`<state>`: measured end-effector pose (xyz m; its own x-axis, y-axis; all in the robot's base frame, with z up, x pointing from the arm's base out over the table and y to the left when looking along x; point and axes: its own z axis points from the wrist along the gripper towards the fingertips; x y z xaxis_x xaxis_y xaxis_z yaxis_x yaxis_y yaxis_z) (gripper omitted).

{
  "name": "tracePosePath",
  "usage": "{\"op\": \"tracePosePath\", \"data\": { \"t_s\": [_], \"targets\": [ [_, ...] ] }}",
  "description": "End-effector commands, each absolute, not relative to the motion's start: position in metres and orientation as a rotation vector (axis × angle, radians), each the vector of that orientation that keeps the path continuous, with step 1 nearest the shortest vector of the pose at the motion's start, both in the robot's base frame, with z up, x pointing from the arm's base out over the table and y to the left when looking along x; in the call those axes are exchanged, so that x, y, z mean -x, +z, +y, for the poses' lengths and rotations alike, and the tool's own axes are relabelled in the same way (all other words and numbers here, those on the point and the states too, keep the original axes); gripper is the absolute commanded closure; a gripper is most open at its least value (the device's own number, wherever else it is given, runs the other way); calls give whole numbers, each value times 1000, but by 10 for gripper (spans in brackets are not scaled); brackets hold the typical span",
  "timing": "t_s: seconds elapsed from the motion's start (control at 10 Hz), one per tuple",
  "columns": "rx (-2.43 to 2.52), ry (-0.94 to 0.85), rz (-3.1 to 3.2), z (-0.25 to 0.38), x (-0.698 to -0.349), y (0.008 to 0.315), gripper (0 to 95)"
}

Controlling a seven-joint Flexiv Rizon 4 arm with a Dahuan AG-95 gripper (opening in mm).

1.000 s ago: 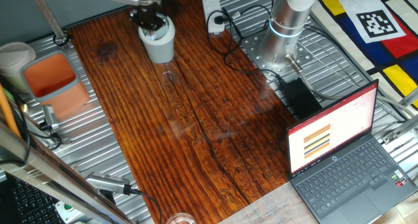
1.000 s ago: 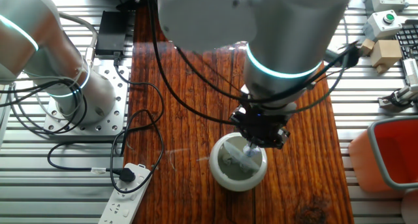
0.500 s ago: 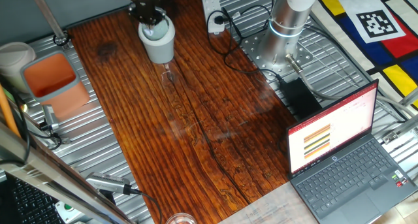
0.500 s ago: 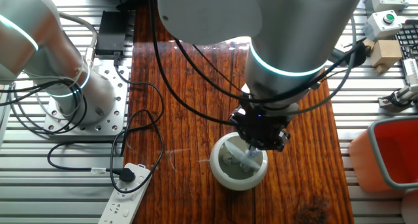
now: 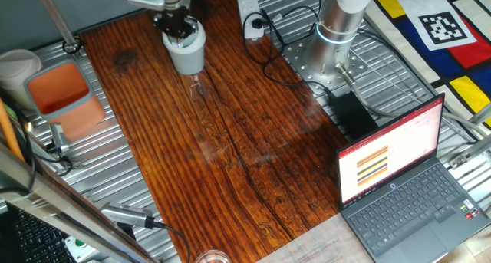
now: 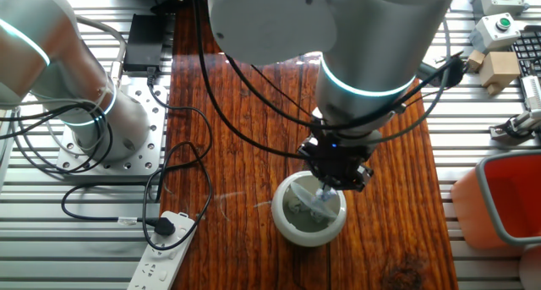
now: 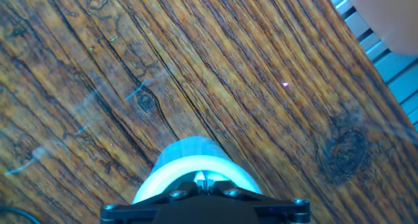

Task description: Put the garbage in the trash can

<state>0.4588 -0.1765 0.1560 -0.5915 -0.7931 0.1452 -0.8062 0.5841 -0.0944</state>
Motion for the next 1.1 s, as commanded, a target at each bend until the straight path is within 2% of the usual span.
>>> {"op": "tracePosePath", "data": {
  "t_s": [0.1,0.3,0.4,0.6,0.9,1.0,1.1],
  "targets": [
    [-1385,233,-2722,-179,-458,149,950],
    [-1431,232,-2698,-180,-457,146,950],
    [-1447,232,-2691,-180,-457,146,570],
    [-1468,232,-2679,-180,-457,146,190],
    [-1461,227,-2671,-181,-457,149,190],
    [-1458,223,-2667,-182,-457,153,380],
    [-1452,221,-2660,-186,-456,163,380]
  ]
}}
